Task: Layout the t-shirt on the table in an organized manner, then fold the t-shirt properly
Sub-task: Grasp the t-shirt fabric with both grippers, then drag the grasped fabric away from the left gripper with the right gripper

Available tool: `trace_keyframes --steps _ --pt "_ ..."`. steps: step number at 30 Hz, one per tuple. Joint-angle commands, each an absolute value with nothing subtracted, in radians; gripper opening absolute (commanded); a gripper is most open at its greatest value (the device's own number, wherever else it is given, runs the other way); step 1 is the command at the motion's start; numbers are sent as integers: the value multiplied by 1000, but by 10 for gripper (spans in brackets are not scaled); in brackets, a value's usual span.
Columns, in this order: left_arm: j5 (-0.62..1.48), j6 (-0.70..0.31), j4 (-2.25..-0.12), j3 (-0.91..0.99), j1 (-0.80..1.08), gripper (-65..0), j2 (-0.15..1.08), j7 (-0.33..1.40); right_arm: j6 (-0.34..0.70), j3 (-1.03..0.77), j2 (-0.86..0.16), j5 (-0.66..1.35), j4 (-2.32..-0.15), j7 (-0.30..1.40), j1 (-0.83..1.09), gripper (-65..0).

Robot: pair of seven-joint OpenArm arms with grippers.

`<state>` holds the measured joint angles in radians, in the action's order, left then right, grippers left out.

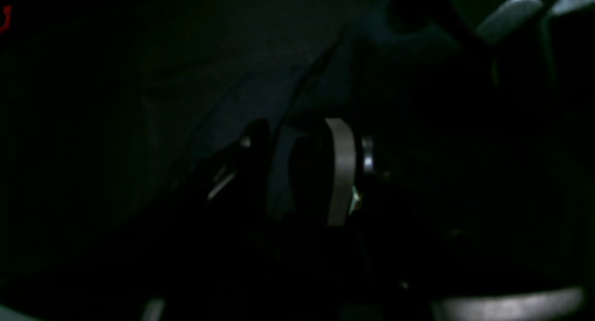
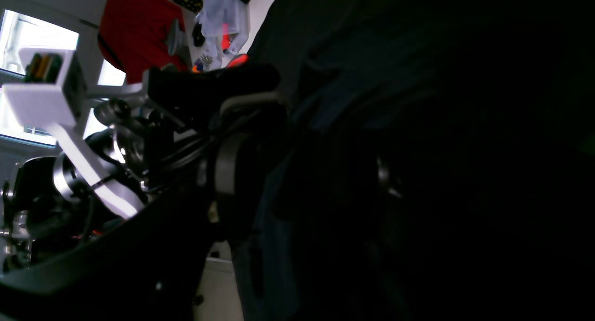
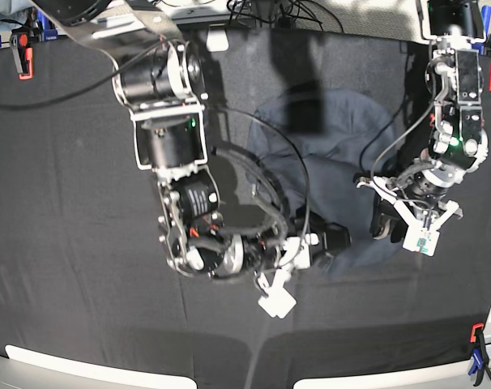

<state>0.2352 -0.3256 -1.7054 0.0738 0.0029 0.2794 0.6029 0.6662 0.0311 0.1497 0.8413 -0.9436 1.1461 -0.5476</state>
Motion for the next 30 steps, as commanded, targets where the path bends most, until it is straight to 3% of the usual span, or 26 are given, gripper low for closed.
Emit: trace_keyframes --steps 1,6,15,24,28,30 --pt "244 -326 -1722 78 -17 -469 286 576 693 31 157 828 -960 1130 -582 -341" --pt "244 -326 -1722 78 -17 -469 286 576 698 31 152 570 -960 1129 -582 -341" --pt "244 -327 -1722 78 -17 -469 286 576 698 31 104 787 -960 1124 -585 -341" --pt "164 -326 -1722 78 -17 -469 286 614 698 31 105 683 -960 1130 -579 -341" --pt "90 -165 -1722 98 -20 -469 286 617 698 31 108 683 -960 1130 -579 -341" --pt "78 -145 -1722 124 -20 -469 286 617 698 31 109 684 -960 1130 -579 -342"
